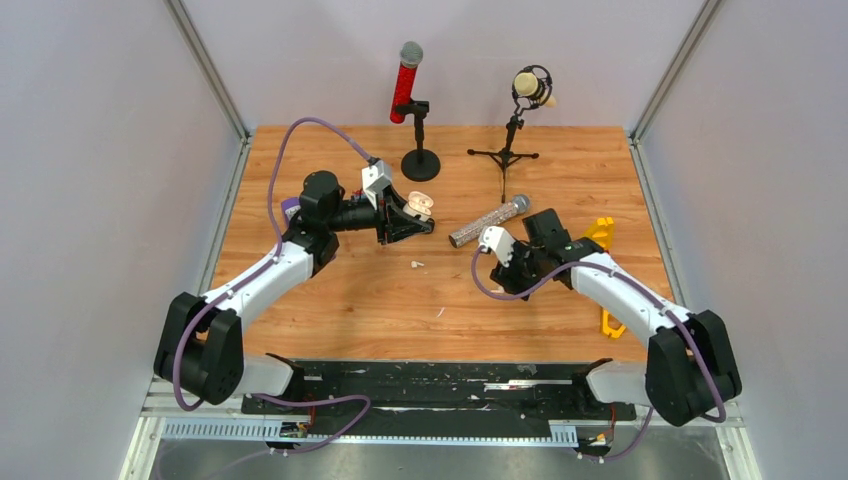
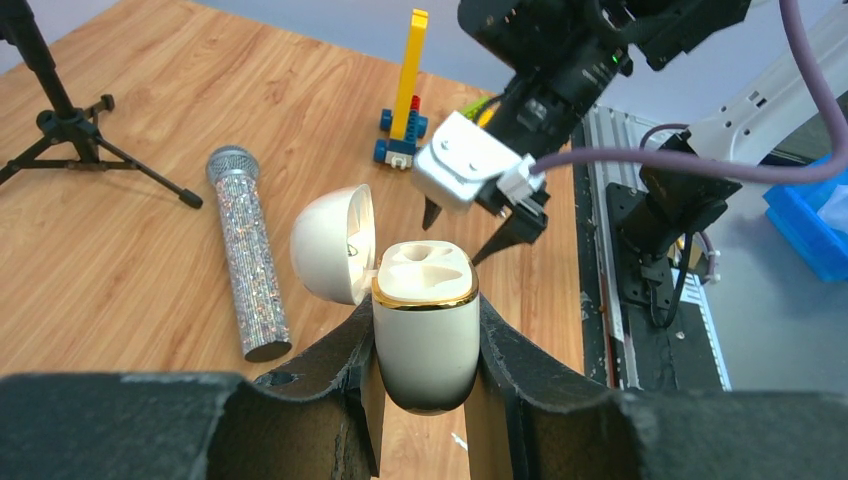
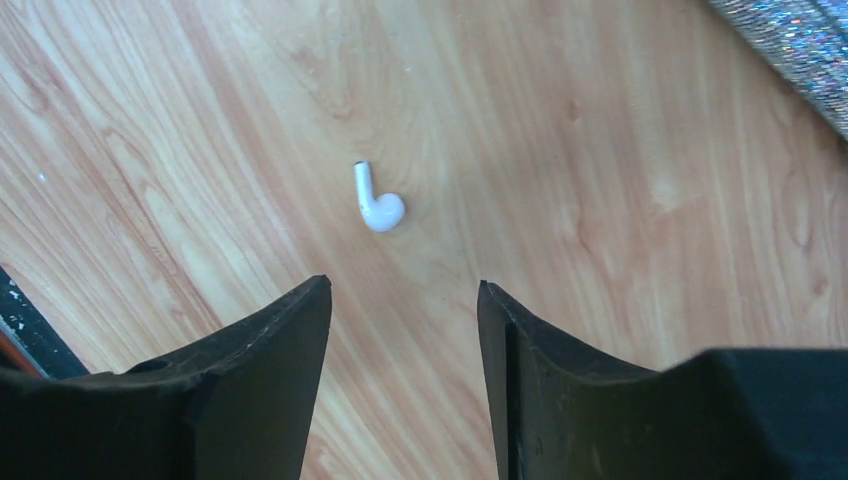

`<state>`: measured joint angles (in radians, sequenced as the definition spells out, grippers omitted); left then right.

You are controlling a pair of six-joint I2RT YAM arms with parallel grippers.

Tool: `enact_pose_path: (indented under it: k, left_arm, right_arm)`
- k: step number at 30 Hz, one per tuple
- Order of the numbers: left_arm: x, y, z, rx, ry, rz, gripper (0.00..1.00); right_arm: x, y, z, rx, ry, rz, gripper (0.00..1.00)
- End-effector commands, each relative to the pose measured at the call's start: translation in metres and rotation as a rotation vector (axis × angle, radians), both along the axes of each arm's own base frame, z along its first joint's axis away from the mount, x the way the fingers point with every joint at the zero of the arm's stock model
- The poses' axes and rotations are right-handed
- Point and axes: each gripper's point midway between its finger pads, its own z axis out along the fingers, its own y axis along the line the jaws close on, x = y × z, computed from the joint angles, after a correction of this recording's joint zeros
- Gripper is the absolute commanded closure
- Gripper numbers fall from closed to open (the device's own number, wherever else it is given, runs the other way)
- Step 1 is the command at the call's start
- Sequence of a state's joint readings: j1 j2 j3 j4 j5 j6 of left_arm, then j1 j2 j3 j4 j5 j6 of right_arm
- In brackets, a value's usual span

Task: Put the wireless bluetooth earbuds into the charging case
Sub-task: Pick up the left earbud from the center of the board.

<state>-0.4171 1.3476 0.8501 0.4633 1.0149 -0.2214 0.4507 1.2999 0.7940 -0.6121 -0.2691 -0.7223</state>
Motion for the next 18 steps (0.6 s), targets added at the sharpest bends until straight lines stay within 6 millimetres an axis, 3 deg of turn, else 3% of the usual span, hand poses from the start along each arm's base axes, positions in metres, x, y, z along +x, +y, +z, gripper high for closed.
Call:
enact_pose_path:
  k: [1,8,12,18]
  left_arm:
    - [0.002,0.000,0.025,-0.019,-0.092,-0.004,0.99]
    - [0.002,0.000,0.023,-0.010,-0.090,-0.008,0.99]
    - [0.002,-0.001,0.022,-0.007,-0.087,-0.012,0.99]
    - [0.001,-0.001,0.022,-0.002,-0.089,-0.019,1.00]
  right_arm:
    - [0.017,0.010,0.019,0.132,-0.039,0.083,0.42]
    - [0.010,0.017,-0.003,0.223,0.054,0.165,0.35]
    - [0.009,0.013,-0.016,0.193,-0.008,0.279,0.33]
    - [0.026,0.011,-0.023,0.154,-0.127,0.362,0.35]
